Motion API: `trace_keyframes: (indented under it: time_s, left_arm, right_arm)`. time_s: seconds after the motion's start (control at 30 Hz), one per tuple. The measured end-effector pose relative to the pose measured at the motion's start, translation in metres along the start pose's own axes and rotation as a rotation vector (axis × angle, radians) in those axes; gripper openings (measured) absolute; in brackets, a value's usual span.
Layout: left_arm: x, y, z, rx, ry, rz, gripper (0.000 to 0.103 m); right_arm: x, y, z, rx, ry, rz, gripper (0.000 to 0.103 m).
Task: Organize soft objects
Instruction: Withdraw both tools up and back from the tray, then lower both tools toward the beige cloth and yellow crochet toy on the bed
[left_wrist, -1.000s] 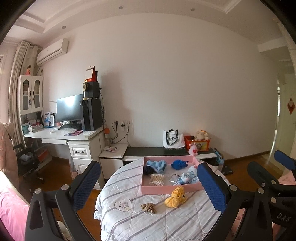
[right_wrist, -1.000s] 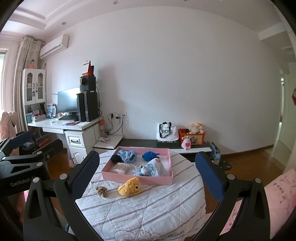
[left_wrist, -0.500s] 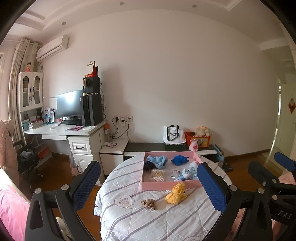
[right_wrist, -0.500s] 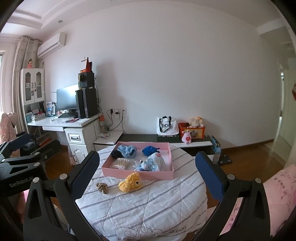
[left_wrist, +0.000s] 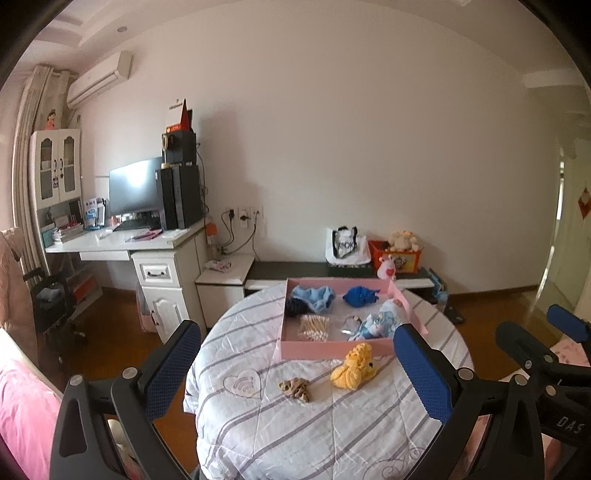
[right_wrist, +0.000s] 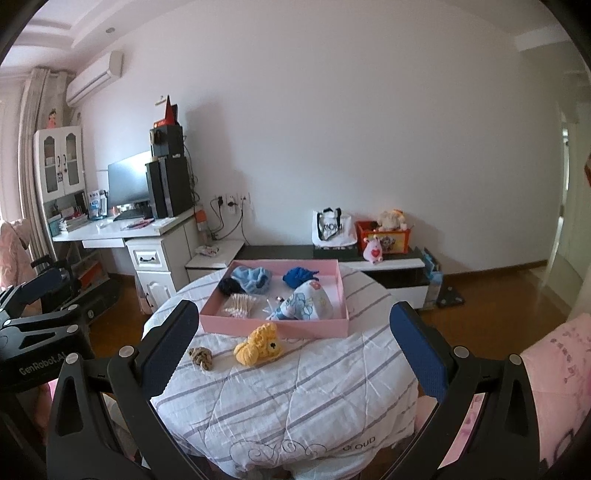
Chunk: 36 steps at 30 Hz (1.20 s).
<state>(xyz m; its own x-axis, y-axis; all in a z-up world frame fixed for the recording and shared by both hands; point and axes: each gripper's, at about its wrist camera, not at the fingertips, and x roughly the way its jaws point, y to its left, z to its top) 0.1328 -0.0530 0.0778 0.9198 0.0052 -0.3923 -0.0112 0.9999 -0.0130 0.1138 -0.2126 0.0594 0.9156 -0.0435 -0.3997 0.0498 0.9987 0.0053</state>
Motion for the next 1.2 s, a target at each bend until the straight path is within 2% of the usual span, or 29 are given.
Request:
trace_keyframes:
  time_s: [0.57,0.9,1.2]
  left_arm:
    - [0.061,0.014,-0.013,-0.008,0.213,-0.015,0.103]
    - [0.135,0.027,-0.039,-0.039,0.402,-0.023,0.103]
    - [0.203,0.033,-0.054,-0.062,0.517,-0.045,0.103]
  right_arm:
    - [0.062,-0.014,-0.036,0.042,0.213,-0.017,0.103]
    - [0.119,-0.014,-0.073,0.052,0.395,-0.020,0.103]
    - [0.171,-0.017,-0.096,0.054,0.529,-0.038,0.103]
